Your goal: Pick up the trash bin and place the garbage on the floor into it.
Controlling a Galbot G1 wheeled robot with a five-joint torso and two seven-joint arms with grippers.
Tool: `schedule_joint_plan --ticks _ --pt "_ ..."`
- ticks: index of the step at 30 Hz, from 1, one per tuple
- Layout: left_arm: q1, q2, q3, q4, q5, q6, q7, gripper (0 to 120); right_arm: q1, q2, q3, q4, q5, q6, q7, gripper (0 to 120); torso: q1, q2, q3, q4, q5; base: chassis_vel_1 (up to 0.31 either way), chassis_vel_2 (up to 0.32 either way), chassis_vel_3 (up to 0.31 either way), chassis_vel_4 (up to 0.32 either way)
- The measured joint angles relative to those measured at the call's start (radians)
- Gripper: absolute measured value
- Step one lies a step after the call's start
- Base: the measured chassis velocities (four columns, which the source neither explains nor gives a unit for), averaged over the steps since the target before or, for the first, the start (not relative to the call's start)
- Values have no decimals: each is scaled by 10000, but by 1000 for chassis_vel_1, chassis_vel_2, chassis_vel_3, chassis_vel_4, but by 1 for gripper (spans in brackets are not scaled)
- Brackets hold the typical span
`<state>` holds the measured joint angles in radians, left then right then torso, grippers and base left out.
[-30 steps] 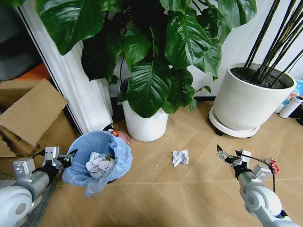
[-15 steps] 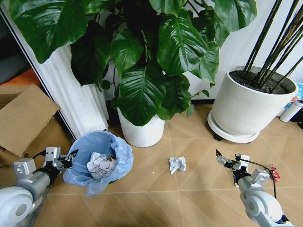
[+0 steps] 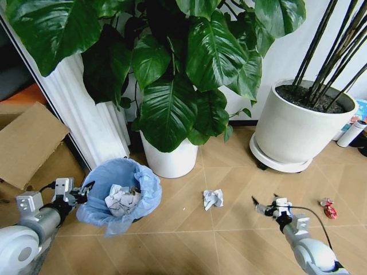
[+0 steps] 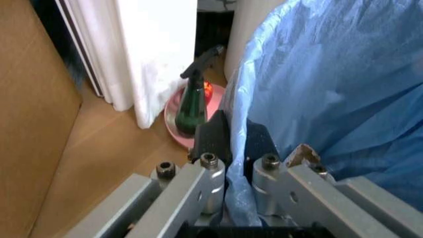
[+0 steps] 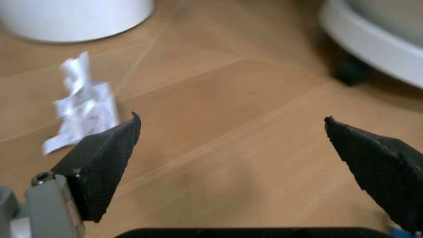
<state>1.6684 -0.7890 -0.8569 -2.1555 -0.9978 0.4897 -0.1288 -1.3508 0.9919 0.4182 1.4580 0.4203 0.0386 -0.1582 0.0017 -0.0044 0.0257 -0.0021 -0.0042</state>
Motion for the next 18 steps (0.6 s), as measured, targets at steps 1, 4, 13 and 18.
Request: schedule_joint_plan --ticks 1,4,13,18 --pt "0 0 0 0 0 0 0 0 0 0 0 0 0 0 0 100 0 0 0 0 0 0 0 0 0" --pt "1 -11 -1 36 6 0 1 0 958 -18 -741 -736 138 168 -517 100 0 0 0 0 -6 0 0 0 0" --pt "-50 55 32 184 32 0 -1 0 2878 48 -2462 -2176 533 178 -1195 100 0 0 0 2 -8 0 0 0 0" --pt "-66 46 34 223 39 0 0 0 3262 88 -2939 -2449 717 141 -1282 100 0 0 0 0 -4 0 0 0 0"
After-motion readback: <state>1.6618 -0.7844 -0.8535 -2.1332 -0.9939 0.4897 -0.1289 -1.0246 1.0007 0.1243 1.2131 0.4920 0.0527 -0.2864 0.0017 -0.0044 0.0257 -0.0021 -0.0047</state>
